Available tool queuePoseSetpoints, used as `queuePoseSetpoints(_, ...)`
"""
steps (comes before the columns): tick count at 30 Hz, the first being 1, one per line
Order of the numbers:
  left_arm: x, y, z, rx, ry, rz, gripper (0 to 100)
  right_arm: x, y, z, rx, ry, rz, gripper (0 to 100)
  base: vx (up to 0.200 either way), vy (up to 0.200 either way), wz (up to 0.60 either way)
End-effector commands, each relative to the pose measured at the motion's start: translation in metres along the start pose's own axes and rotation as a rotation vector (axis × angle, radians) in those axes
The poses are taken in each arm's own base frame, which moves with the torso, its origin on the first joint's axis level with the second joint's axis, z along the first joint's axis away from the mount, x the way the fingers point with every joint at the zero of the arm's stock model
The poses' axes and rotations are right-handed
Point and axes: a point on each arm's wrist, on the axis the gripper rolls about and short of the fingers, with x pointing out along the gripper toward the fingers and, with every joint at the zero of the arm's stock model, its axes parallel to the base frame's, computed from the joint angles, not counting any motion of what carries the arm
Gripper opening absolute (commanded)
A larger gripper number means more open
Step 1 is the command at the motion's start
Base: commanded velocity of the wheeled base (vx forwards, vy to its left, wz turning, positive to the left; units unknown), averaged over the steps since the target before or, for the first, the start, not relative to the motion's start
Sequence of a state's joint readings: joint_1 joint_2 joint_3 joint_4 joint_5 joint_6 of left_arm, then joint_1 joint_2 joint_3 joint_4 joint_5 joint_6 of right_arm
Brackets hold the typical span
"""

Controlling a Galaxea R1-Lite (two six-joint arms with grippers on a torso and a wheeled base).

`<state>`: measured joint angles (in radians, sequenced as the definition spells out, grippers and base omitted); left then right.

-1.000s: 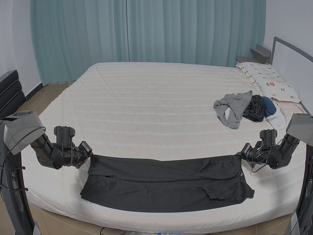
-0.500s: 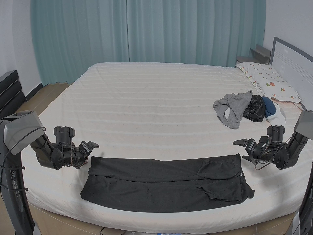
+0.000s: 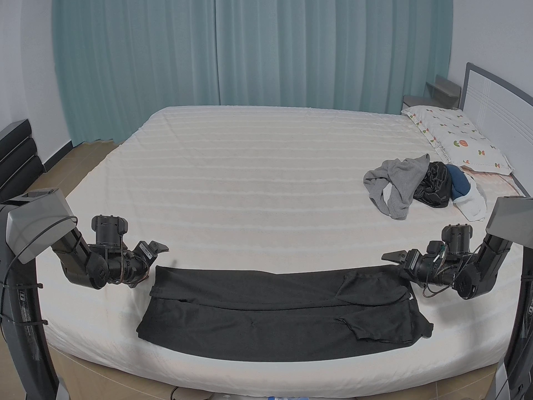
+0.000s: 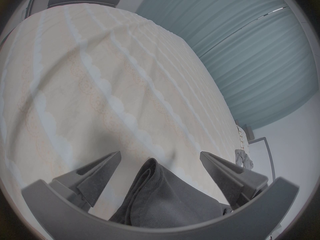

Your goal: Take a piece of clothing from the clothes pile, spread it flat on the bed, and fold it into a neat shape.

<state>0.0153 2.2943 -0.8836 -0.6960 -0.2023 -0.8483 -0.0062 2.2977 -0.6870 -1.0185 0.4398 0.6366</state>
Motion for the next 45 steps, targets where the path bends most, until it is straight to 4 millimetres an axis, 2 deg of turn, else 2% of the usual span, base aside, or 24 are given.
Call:
queuePoseSetpoints(1,0.0,0.0,0.0,0.0,-0.001,-0.001,100,0.006,-0.008,-0.009,0.011,0.033,-0.009,100,0.0,0.0,0.0)
queuePoseSetpoints(9,0.0,0.0,0.0,-0.002,0.0,0.0,100,0.003,-0.008,-0.013,-0.007,0.043,-0.009,100,0.0,0.0,0.0)
queuePoseSetpoints(10,0.0,0.0,0.0,-0.002,0.0,0.0,100,0.003,-0.008,-0.013,-0.007,0.043,-0.009,0,0.0,0.0,0.0)
queuePoseSetpoints(14,-0.001,0.0,0.0,-0.001,-0.001,-0.001,100,-0.004,-0.011,-0.014,-0.047,0.032,-0.011,0,0.0,0.0,0.0)
queuePoseSetpoints(23,-0.001,0.0,0.0,-0.002,0.0,0.0,100,-0.006,-0.009,-0.013,-0.065,-0.002,0.009,0,0.0,0.0,0.0)
queuePoseSetpoints(31,0.0,0.0,0.0,-0.002,0.001,0.001,100,-0.001,-0.007,-0.004,-0.089,-0.074,0.046,0,0.0,0.0,0.0)
queuePoseSetpoints(45,0.0,0.0,0.0,-0.002,0.001,0.001,100,0.01,-0.018,-0.012,-0.079,-0.052,0.023,0,0.0,0.0,0.0)
